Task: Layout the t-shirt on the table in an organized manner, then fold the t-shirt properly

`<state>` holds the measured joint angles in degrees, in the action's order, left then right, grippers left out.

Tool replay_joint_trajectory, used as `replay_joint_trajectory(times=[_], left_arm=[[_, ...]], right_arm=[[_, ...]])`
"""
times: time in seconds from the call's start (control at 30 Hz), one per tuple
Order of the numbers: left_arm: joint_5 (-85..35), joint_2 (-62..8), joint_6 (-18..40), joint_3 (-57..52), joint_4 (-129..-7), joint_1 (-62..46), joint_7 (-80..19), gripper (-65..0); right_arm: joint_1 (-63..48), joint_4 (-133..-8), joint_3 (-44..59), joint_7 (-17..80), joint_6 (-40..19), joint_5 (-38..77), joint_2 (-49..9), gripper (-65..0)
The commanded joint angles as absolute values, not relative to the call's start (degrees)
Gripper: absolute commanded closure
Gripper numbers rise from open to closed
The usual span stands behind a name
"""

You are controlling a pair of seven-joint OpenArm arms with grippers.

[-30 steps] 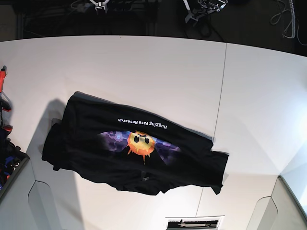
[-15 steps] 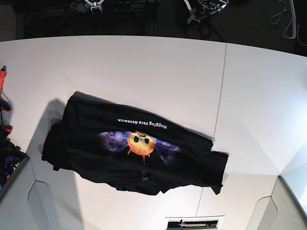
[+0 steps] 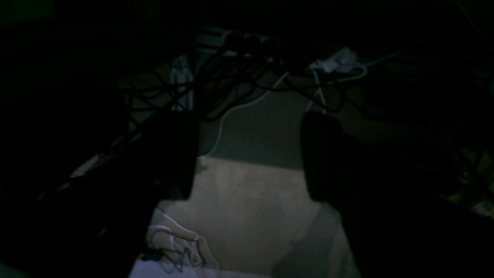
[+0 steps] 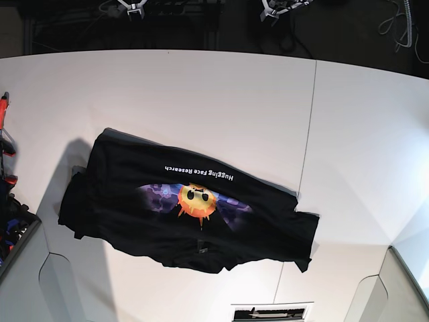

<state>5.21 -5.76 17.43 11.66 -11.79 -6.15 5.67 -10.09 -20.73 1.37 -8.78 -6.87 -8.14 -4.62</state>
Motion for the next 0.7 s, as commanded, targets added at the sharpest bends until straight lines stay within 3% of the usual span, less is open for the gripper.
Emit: replay_joint_trajectory(times=[0.0, 0.2, 0.5, 0.67], left_arm=[[5.1, -6.7, 17.8, 11.7, -12.9, -7.9, 5.6, -13.5], [-0.2, -10.4, 17.8, 11.5, -25.6, -16.4, 6.2, -13.5], [-3.2, -15.7, 17.8, 11.4, -47.4, -30.2, 6.2, -13.5], [-4.1, -16.9, 17.8, 5.3, -58.6, -37.9, 6.2, -13.6]], right_arm=[[-11.6, -21.5, 1.4, -9.3, -6.9, -8.1, -4.8, -41.3], [-19.0, -30.2, 1.4, -9.3, -6.9, -8.1, -5.3, -41.1], [-32.0, -47.1, 1.4, -9.0, -12.5, -5.3, -8.7, -41.1], [-41.1, -58.6, 1.4, -9.0, -12.3, -0.5, -11.8, -41.1]])
